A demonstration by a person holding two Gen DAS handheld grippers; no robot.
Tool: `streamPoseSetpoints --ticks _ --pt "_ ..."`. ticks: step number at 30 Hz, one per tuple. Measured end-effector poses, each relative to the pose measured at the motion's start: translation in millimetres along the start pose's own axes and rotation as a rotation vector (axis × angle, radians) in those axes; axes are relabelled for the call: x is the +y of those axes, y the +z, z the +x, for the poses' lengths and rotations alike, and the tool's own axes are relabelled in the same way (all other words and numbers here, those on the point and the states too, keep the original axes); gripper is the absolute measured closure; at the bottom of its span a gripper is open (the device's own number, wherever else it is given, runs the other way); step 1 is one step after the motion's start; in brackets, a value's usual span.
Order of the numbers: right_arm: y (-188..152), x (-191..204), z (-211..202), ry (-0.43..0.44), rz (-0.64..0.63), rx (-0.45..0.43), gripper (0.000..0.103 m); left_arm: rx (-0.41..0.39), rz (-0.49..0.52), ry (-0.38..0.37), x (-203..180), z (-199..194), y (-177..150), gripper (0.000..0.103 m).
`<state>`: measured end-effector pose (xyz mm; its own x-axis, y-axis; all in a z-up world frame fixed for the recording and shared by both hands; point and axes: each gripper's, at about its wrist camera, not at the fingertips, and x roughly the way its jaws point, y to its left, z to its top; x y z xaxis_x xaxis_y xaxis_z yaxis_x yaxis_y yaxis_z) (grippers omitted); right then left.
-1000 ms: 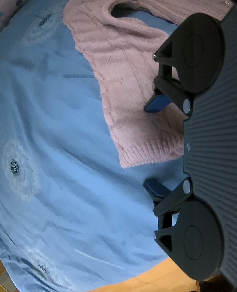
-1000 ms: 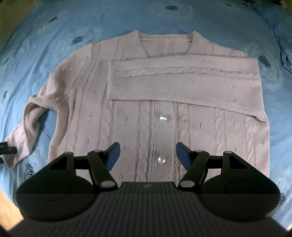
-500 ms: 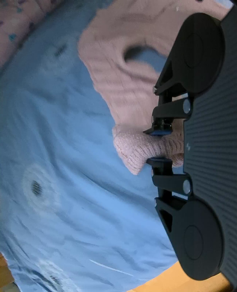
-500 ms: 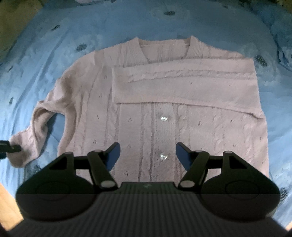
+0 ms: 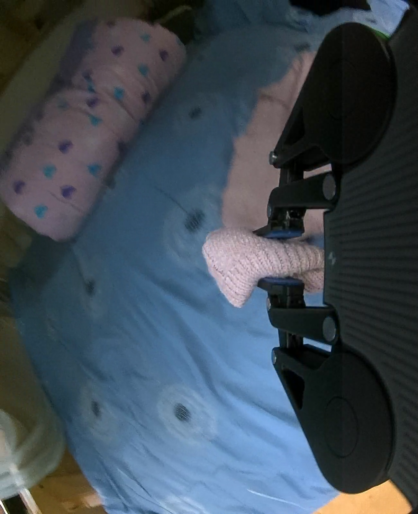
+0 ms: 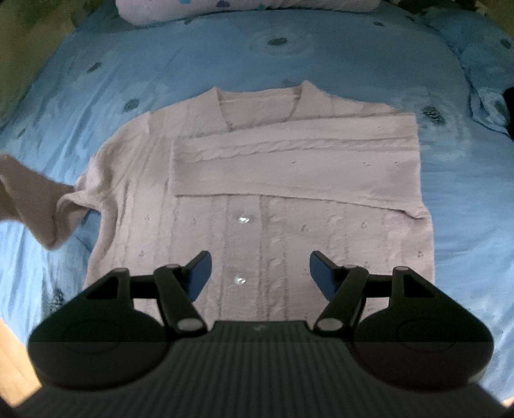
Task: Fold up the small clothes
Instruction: 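Grasp the sleeve cuff with the left gripper and lift it, then lay the sleeve across the cardigan body and open the left gripper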
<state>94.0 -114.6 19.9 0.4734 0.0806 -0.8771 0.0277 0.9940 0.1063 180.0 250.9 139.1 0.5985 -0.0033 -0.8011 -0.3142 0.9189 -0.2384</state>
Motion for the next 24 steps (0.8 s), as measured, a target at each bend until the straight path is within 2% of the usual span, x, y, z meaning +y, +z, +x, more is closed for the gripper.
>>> streamPoseSetpoints --ticks 5,10,17,20,24 --pt "8 -22 -20 0.002 -0.009 -0.055 0.034 -0.057 0.058 -0.086 -67 -27 11 0.077" --pt "12 -51 -29 -0.006 0.026 -0.073 0.034 -0.070 0.143 -0.194 -146 -34 1 0.077" --pt "0 -95 -29 -0.042 0.074 -0.059 0.034 0.005 0.246 -0.298 -243 12 -35 0.077" --pt "-9 -113 -25 -0.060 0.094 -0.039 0.034 0.067 0.282 -0.307 -273 40 -55 0.077" --pt "-20 -135 -18 -0.072 0.127 -0.016 0.034 0.132 0.349 -0.284 -304 77 -85 0.077"
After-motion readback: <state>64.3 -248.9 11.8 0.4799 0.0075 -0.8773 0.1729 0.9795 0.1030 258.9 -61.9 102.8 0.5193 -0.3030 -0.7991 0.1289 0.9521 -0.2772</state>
